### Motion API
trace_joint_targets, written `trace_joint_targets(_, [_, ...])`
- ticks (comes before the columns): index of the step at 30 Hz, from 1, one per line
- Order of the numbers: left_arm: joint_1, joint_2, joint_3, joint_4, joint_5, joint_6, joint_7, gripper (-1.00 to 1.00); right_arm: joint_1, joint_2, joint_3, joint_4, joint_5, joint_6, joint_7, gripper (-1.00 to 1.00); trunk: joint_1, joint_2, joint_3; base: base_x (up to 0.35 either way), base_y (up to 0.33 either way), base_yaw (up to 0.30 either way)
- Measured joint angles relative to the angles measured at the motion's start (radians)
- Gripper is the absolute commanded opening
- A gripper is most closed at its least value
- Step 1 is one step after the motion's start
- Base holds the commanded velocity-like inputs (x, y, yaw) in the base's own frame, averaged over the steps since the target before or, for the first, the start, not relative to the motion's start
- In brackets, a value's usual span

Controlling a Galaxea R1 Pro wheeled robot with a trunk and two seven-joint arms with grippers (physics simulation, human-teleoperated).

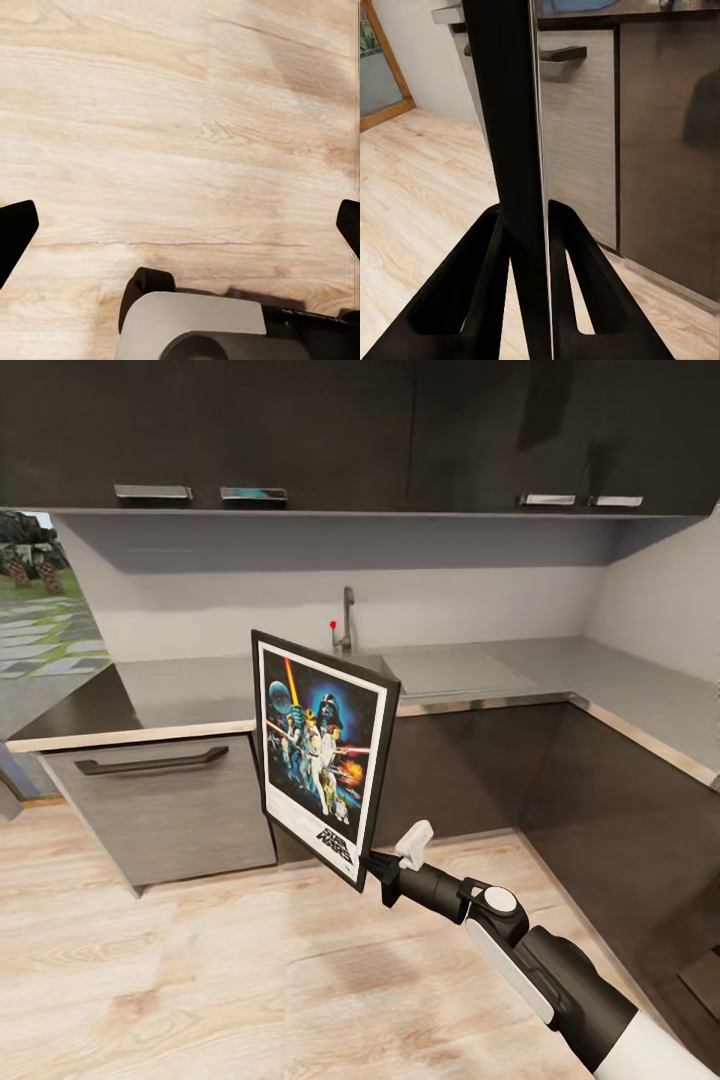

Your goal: Pick up the poster from the kitchen countertop and hang it on one of the wall nails in the kitchen.

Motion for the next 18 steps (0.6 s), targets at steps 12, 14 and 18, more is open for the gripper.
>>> trace_joint_targets(12, [-0.004, -0.004, -0.075, -0.223, -0.007, 0.292, -0.003, 1.0, 0.0, 0.0, -0.001, 0.0, 0.001, 0.0, 0.0, -1.0, -0.046, 0.084, 0.057, 0.0, 0.0, 0.0])
trace_joint_targets(14, [-0.004, -0.004, -0.095, -0.22, -0.007, 0.298, -0.003, 1.0, 0.0, 0.0, -0.001, 0.0, 0.001, 0.0, 0.0, -1.0, -0.054, 0.098, 0.067, 0.0, 0.0, 0.0])
trace_joint_targets(18, [-0.004, -0.004, -0.114, -0.218, -0.008, 0.301, -0.003, 1.0, 0.0, 0.0, -0.001, 0.0, 0.001, 0.0, 0.0, -1.0, -0.069, 0.126, 0.086, 0.0, 0.0, 0.0])
